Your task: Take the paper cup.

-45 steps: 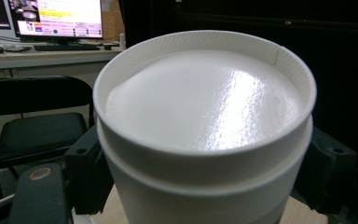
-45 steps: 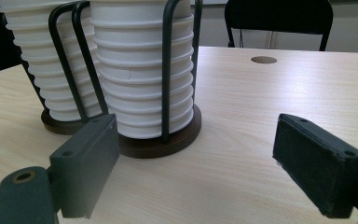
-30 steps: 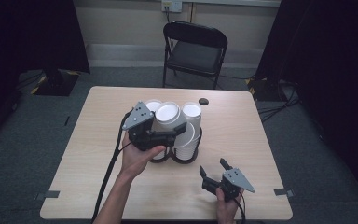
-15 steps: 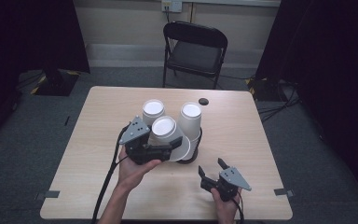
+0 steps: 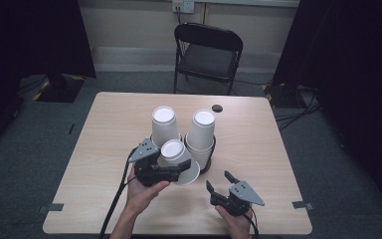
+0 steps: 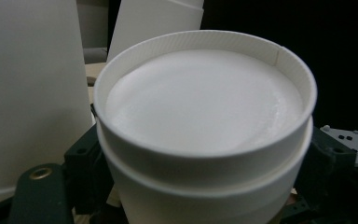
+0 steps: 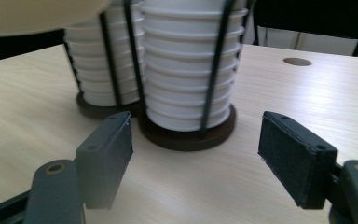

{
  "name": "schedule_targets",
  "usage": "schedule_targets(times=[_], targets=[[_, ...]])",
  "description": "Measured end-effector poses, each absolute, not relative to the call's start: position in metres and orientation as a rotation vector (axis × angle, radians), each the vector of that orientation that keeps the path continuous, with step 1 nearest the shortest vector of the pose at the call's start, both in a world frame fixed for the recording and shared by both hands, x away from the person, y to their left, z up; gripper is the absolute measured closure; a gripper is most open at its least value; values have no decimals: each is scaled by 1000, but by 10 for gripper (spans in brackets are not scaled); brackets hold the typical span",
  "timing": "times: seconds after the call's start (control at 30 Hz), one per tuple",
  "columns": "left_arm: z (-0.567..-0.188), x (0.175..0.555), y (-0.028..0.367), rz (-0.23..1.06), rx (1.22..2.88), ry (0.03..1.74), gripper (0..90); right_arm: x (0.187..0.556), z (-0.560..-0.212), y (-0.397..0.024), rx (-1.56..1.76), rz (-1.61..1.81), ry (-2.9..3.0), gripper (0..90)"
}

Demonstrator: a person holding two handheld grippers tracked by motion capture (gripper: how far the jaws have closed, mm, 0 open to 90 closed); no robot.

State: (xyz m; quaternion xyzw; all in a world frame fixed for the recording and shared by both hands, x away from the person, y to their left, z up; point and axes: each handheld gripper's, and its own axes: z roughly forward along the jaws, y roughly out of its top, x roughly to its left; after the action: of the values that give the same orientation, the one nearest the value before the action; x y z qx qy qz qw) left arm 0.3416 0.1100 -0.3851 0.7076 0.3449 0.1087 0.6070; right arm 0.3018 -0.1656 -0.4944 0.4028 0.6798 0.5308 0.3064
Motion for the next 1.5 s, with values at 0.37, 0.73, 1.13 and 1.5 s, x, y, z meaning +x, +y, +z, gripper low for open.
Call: schedule_targets(times=[0.37,0.73,1.13,1.5], targets=[[-413,341,115,119,1588,837,197,289,-493,-146,966,1551,1840,313],[-428,336,128,20,1509,894,198,284,-487,-133,823,1646,1861,365],[-431,327,134,-33,1427,925,198,287,-482,-125,720,1722,1835,473],[-425,319,129,-98,1387,902,197,303,-473,-111,579,1721,1813,591]])
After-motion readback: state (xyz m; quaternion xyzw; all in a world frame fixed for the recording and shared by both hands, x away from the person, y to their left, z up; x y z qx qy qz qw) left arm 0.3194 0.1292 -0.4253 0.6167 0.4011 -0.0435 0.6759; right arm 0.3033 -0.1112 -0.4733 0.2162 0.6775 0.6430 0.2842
